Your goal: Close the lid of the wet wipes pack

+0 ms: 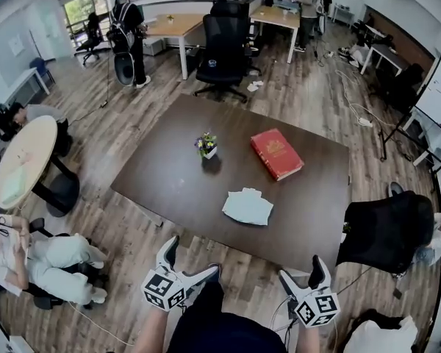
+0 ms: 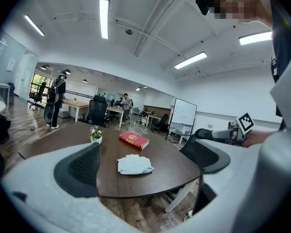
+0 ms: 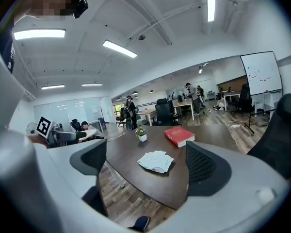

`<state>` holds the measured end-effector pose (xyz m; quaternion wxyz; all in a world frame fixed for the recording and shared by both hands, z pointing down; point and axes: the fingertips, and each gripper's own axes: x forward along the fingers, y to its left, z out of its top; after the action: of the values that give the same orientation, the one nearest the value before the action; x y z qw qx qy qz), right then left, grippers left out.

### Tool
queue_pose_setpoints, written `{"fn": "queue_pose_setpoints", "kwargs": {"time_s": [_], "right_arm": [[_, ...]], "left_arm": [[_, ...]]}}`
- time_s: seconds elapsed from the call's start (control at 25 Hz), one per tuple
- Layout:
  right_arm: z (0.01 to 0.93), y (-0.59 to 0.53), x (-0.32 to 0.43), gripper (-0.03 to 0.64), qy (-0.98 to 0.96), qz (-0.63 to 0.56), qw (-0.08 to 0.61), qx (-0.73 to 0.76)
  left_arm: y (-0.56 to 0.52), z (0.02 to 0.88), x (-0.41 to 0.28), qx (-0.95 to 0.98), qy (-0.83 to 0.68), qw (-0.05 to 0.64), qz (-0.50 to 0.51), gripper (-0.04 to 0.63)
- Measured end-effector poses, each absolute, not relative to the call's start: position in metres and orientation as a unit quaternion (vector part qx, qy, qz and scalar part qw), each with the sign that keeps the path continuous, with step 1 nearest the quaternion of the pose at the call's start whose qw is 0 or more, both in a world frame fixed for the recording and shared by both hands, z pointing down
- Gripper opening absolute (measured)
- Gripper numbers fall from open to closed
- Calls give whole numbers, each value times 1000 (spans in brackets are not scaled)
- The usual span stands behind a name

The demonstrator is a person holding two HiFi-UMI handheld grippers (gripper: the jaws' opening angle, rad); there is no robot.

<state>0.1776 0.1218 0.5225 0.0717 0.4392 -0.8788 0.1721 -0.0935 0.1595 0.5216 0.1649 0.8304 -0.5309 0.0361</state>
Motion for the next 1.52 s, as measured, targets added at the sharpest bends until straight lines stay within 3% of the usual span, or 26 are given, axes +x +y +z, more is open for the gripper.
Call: {"fn": "queue_pose_setpoints", "kwargs": {"time_s": [0.8, 1.52], "right_arm": [[506, -20, 102, 523, -850, 173, 59, 495], [546, -112, 86, 523, -865, 206, 85, 449]], "left_arm": [[-8, 513, -149, 882, -441, 158, 59, 600], [-109, 609, -95, 891, -381, 206, 132, 600]]}}
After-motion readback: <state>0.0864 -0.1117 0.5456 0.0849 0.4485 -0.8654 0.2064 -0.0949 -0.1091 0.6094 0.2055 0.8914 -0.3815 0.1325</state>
